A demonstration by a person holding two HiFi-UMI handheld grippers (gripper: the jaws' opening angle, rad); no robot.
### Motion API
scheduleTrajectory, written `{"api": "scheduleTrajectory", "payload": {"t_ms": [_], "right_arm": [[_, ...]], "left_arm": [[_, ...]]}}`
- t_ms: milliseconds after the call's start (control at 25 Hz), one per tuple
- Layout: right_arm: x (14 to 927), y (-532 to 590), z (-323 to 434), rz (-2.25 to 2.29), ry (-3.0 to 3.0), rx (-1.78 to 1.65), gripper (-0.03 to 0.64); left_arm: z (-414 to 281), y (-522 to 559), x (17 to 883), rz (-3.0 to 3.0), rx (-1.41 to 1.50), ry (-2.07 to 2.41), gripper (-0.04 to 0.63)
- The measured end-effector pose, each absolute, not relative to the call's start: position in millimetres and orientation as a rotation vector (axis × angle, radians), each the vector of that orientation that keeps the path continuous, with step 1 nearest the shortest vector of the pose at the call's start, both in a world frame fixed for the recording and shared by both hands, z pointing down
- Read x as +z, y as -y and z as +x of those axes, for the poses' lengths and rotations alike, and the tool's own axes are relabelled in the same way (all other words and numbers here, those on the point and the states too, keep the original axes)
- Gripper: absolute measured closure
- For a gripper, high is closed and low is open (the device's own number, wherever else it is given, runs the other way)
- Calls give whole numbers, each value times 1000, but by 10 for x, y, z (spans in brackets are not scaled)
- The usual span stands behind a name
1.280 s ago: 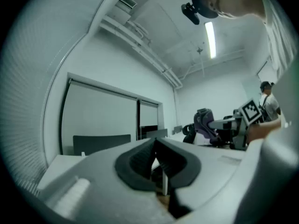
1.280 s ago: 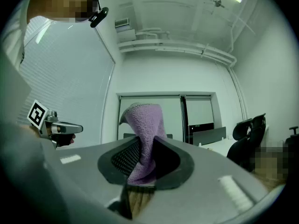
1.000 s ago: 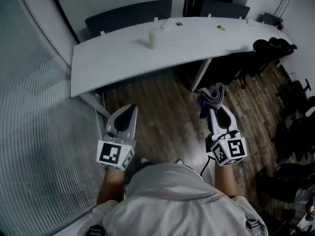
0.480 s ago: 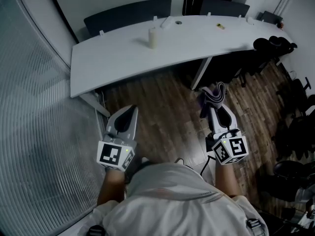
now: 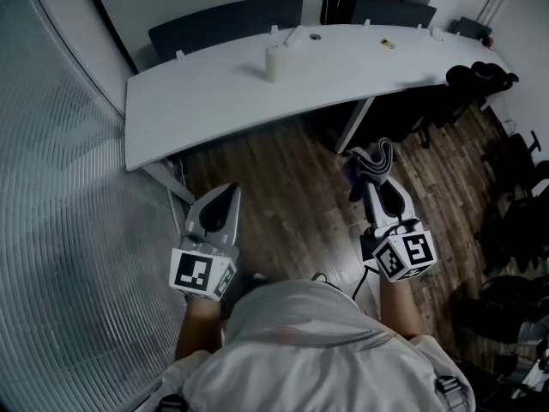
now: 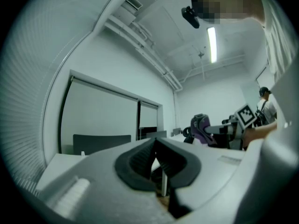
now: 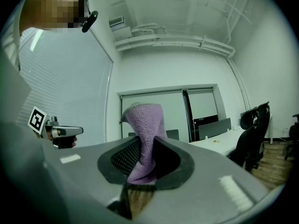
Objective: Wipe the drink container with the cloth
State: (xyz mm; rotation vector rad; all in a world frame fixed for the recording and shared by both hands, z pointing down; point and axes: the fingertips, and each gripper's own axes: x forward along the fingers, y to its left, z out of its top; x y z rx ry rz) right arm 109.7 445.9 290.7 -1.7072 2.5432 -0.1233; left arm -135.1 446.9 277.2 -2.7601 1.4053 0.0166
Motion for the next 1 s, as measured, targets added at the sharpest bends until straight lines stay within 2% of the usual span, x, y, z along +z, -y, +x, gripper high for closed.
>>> {"api": "scheduleTrajectory", "payload": {"t_ms": [480, 680, 1000], "right_arm": [[3256, -4314, 287, -1732, -2621, -127, 531], [3410, -4111, 308, -1716, -2652, -174, 531], [3494, -3161, 513, -1619, -2695, -219, 531]], "left_arm": [[-2052, -4265, 2857, -2828, 124, -1369, 592], [-2001, -4062, 3020, -2856, 84, -1385, 592], [-1807, -3344, 2999, -2806, 72, -1484, 592]]}}
